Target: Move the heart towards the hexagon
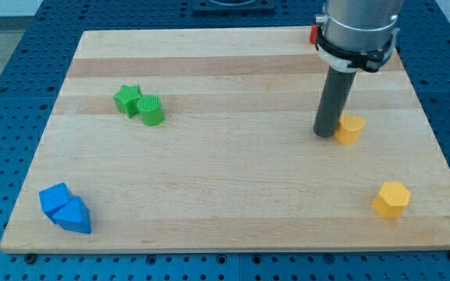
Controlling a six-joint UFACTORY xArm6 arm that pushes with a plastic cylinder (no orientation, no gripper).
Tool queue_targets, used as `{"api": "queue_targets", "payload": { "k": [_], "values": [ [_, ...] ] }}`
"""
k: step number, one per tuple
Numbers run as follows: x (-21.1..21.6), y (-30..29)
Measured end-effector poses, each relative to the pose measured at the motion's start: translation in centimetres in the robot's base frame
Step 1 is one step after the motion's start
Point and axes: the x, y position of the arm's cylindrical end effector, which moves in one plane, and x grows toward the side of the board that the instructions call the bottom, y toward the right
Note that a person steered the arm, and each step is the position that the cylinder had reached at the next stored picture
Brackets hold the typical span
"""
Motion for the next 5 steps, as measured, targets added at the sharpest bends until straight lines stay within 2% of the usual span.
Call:
{"api": "queue_targets", "payload": {
  "k": [1,2,4,5],
  "values": [
    [-3.2,-1.8],
    [-4.4,-1.0],
    [5.0,1.2],
    [3.1,0.9]
  ]
}}
